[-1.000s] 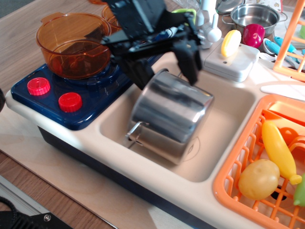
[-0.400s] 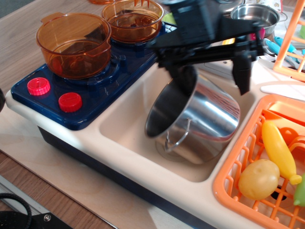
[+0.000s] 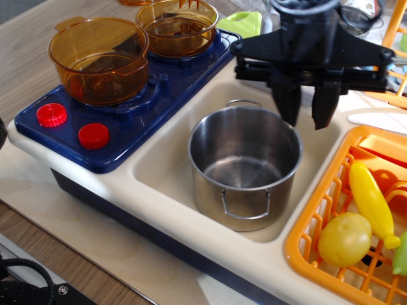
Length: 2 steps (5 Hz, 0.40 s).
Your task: Flip pot upright which is in sink
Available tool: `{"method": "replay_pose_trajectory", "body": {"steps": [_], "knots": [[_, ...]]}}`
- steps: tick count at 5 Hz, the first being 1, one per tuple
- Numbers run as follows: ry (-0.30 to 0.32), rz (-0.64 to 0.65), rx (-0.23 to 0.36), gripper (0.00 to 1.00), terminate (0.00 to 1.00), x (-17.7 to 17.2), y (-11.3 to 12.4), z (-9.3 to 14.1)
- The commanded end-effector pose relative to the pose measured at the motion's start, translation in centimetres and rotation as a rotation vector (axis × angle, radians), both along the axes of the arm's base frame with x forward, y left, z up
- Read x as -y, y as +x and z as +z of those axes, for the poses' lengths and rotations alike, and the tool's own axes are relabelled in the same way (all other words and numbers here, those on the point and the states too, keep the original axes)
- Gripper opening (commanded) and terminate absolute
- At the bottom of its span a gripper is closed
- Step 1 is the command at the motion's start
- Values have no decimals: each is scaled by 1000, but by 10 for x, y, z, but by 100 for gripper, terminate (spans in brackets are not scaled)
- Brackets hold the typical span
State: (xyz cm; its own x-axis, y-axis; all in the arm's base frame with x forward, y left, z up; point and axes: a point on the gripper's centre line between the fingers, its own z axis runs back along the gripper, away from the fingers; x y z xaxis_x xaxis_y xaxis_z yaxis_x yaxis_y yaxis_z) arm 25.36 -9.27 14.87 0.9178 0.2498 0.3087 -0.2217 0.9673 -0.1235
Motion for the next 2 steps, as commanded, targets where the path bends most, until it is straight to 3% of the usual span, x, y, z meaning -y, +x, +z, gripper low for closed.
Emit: {"method": "replay_pose_trajectory", "body": {"steps": [1, 2], "knots": [[52, -67, 49, 100, 0, -4, 3, 9], [52, -67, 49, 100, 100, -4, 3, 9]]}}
